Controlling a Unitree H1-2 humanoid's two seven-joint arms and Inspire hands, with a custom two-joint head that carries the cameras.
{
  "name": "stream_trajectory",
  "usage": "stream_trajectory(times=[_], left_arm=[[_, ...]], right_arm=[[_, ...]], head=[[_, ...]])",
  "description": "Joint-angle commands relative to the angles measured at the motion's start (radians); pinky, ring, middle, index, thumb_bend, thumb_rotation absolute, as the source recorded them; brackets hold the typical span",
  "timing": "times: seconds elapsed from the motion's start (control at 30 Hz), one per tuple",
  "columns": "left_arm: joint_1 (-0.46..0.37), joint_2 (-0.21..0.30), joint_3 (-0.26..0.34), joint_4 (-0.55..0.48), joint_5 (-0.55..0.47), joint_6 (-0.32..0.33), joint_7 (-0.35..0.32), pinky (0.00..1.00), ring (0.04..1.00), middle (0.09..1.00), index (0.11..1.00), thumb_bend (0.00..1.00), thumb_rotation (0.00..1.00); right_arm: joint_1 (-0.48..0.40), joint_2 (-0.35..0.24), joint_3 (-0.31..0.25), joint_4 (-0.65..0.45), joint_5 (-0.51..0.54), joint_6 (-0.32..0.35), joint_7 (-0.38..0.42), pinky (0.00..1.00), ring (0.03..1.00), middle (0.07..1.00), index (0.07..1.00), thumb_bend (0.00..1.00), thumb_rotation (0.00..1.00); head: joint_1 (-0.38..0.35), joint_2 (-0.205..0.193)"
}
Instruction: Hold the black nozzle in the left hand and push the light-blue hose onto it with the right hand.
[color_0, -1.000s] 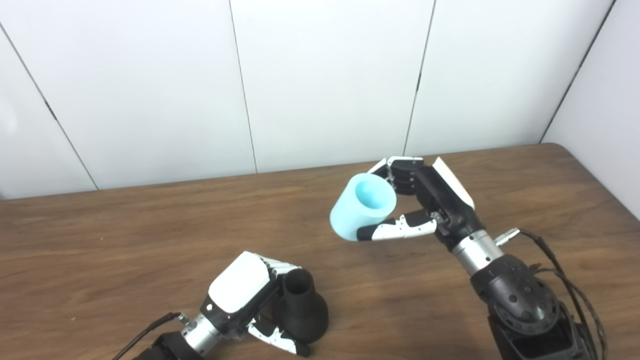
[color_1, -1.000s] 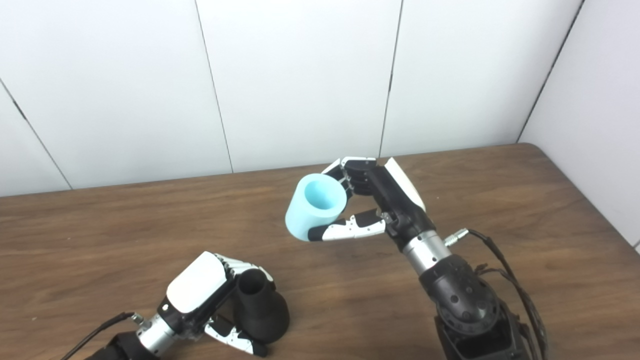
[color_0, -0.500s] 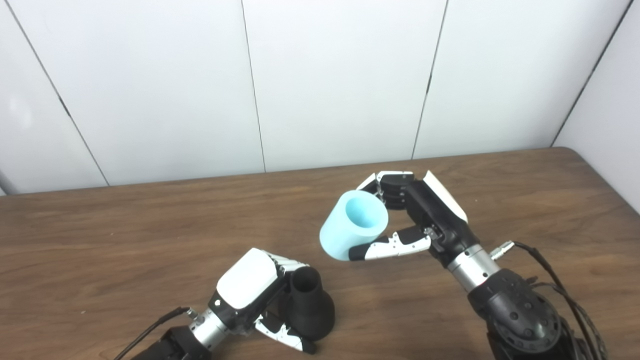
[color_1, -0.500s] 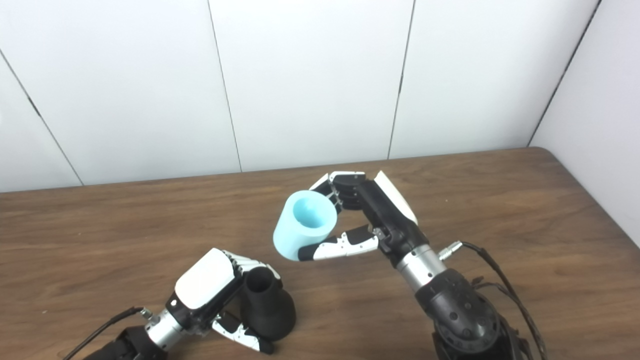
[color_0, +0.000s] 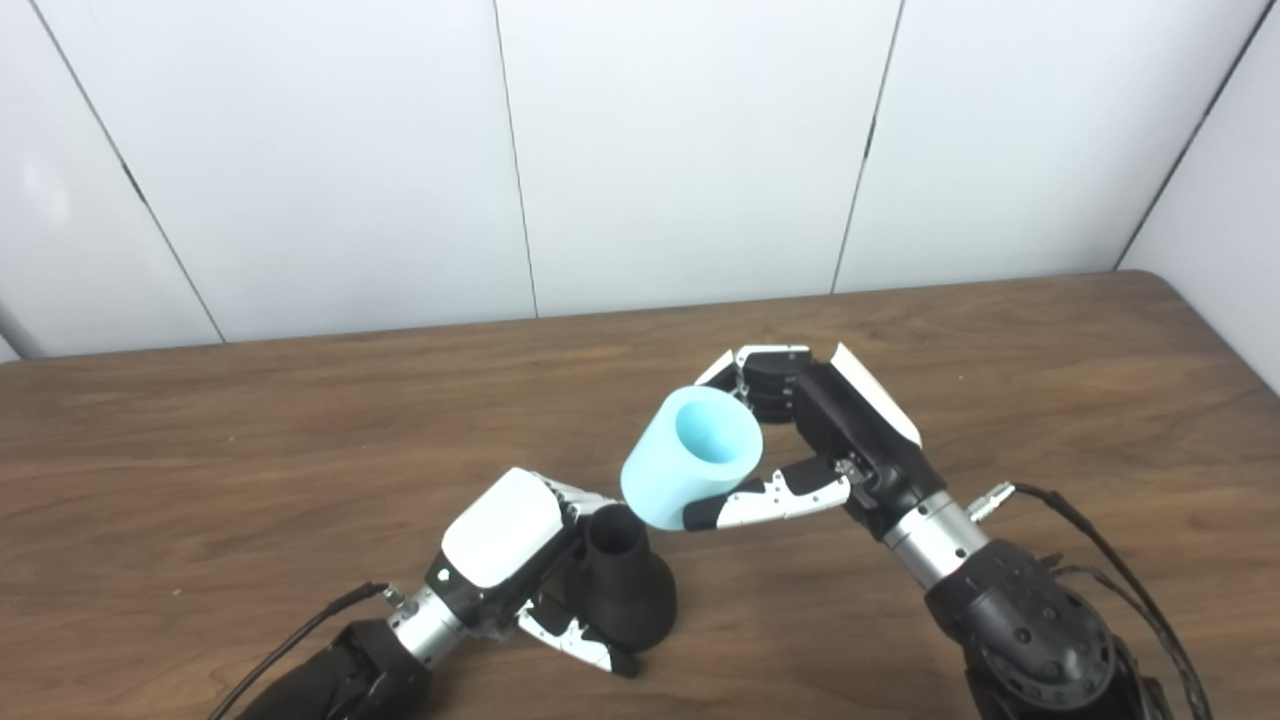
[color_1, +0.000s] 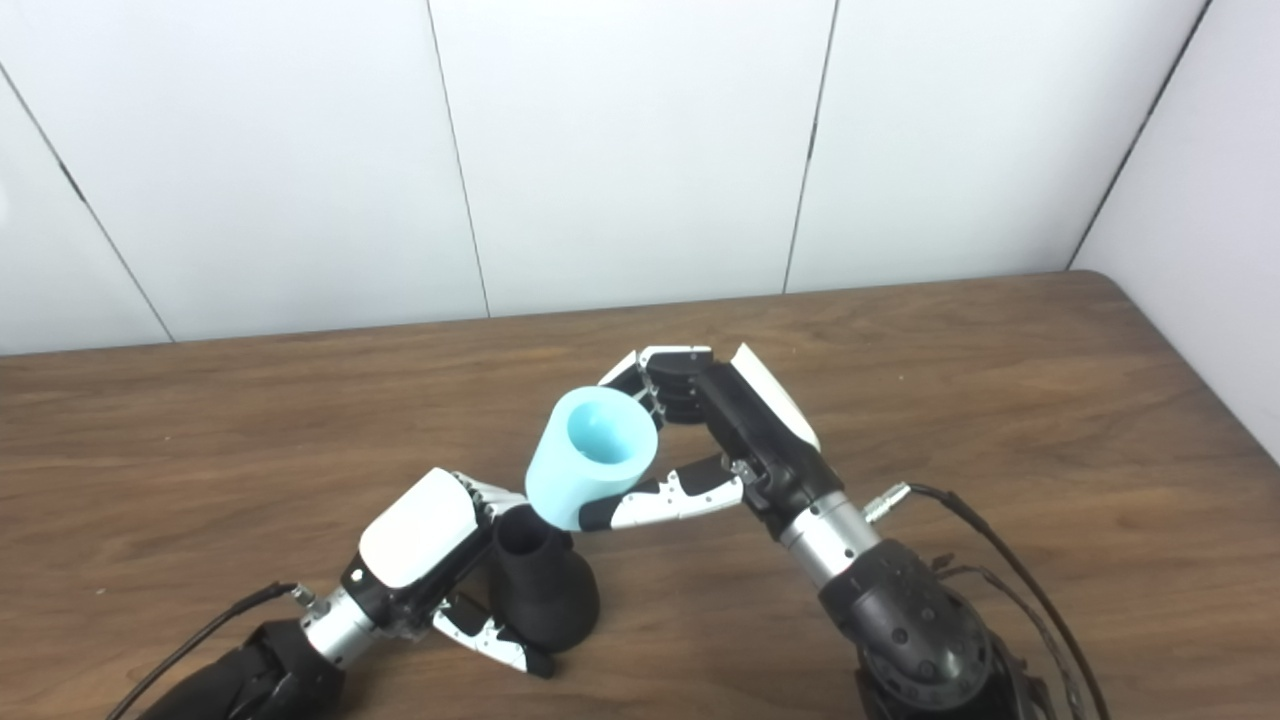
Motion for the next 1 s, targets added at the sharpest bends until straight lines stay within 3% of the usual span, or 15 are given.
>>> stream_trajectory(times=[0.0, 0.07, 0.17, 0.33, 0.97], left_arm=[[0.123, -0.049, -0.064, 0.106, -0.018, -0.013, -0.014, 0.17, 0.321, 0.439, 0.545, 0.49, 0.00], [0.123, -0.048, -0.061, 0.100, -0.032, -0.013, -0.048, 0.16, 0.323, 0.437, 0.544, 0.49, 0.00], [0.115, -0.045, -0.072, 0.096, -0.033, -0.013, -0.069, 0.13, 0.218, 0.470, 0.489, 0.52, 0.00], [0.113, -0.048, -0.072, 0.097, -0.036, -0.013, -0.085, 0.13, 0.184, 0.471, 0.482, 0.52, 0.00], [0.130, -0.046, -0.049, 0.063, -0.007, -0.013, -0.125, 0.13, 0.183, 0.471, 0.482, 0.52, 0.00]], right_arm=[[-0.011, 0.010, 0.008, -0.022, -0.004, -0.053, -0.006, 0.33, 0.450, 0.538, 0.441, 0.51, 0.00], [-0.008, 0.017, 0.018, -0.019, -0.021, -0.062, -0.010, 0.33, 0.448, 0.538, 0.442, 0.51, 0.00], [-0.005, 0.021, 0.035, -0.008, -0.046, -0.080, -0.011, 0.33, 0.447, 0.538, 0.442, 0.51, 0.00], [0.000, 0.029, 0.050, 0.007, -0.062, -0.099, -0.010, 0.34, 0.451, 0.537, 0.444, 0.51, 0.00], [0.017, 0.028, 0.066, 0.028, -0.085, -0.131, -0.002, 0.33, 0.452, 0.555, 0.456, 0.49, 0.00]], head=[[0.000, -0.002], [0.000, -0.002], [0.003, -0.005], [0.008, -0.007], [0.014, -0.004]])
